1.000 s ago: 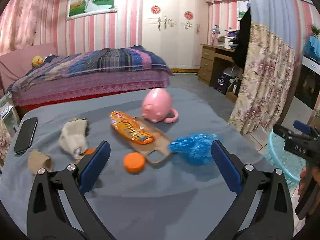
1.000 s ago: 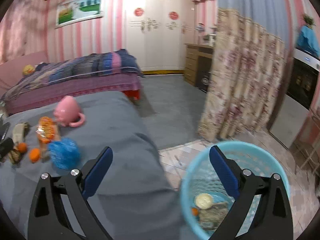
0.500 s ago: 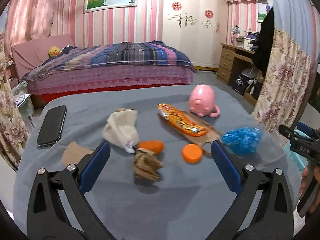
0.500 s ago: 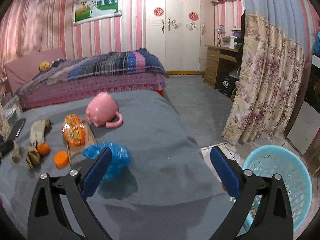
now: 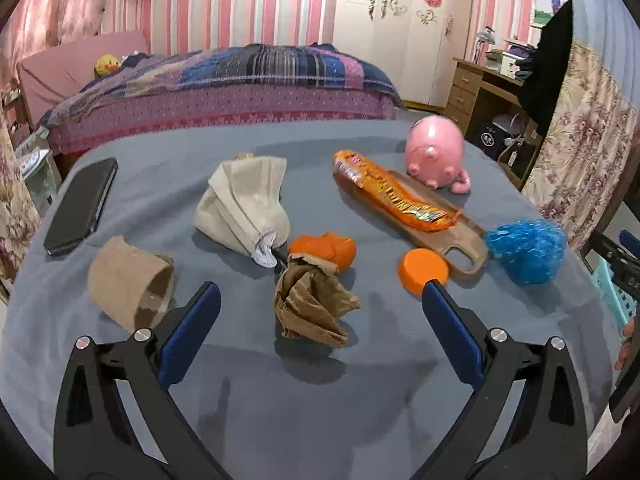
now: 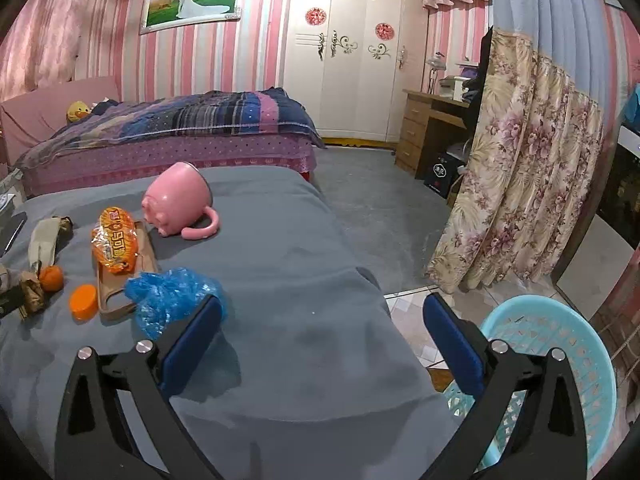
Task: Collect trash
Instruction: 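Move both open tools back over the bed toward the remaining items, then grasp the crumpled brown paper with the left tool while the right tool grasps the blue plastic bag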
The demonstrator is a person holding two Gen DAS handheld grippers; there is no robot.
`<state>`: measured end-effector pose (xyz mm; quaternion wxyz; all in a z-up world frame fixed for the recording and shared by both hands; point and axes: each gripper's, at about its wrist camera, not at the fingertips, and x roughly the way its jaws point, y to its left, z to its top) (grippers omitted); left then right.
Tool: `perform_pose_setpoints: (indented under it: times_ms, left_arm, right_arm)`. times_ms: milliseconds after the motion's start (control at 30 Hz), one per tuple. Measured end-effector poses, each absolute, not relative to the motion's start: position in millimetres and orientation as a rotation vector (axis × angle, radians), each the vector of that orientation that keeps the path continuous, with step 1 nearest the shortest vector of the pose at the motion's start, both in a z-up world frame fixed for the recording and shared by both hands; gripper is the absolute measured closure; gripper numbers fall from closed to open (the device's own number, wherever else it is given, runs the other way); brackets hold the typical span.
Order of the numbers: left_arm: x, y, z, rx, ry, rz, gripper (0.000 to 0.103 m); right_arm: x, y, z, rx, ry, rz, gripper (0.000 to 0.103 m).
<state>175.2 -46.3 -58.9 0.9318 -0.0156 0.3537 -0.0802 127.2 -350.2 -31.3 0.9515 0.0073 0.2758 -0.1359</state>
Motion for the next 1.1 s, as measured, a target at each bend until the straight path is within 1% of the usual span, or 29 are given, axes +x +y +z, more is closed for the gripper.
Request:
perform_pose_setpoints:
  times_ms: [33, 133, 200, 233, 267, 367, 567, 700, 900, 1100]
  left_arm:
    - [179, -44, -63, -0.053, 0.732, -0.159, 0.008]
    - [186, -37, -72, -0.113, 0.768, -0.173, 0.022]
    - [190, -34, -76, -0.136, 0.788, -0.186, 0.041]
    - [191, -33, -78, -0.144, 0.801, -0.196, 0.046]
    - [191, -34, -79, -0.145, 0.805, -0.201, 0.052]
    - [187, -39, -74, -0.122, 0.785, -0.202, 0.053]
    - [175, -49, -49, -0.063, 0.673, -0.166, 0.053]
    - [178, -47, -39, -0.082, 0.624, -0.119, 0.053]
    - [186, -40, -36, -0.081, 0.595, -0.058, 0.053]
    - [189, -32, -36, -0.072, 0.590, -0.022, 0.053]
  right_arm:
    - [128, -354, -34, 0.029, 0.560, -0.275, 0.004]
    - [131, -358, -38, 0.057, 0.555, -0.276, 0.004]
    - [134, -358, -41, 0.062, 0.571, -0.279, 0.004]
    - [136, -358, -42, 0.061, 0.587, -0.285, 0.004]
    - [138, -357, -44, 0.057, 0.607, -0.297, 0.004]
    - [139, -356, -43, 0.081, 0.620, -0.277, 0.004]
    - [135, -344, -36, 0.057, 0.559, -0.227, 0.004]
    - [141, -333, -36, 0.063, 0.544, -0.178, 0.004]
    - [162, -310, -47, 0.069, 0.592, -0.104, 0.004]
    - [180, -292, -63, 0.010, 0.671, -0.066, 0.006]
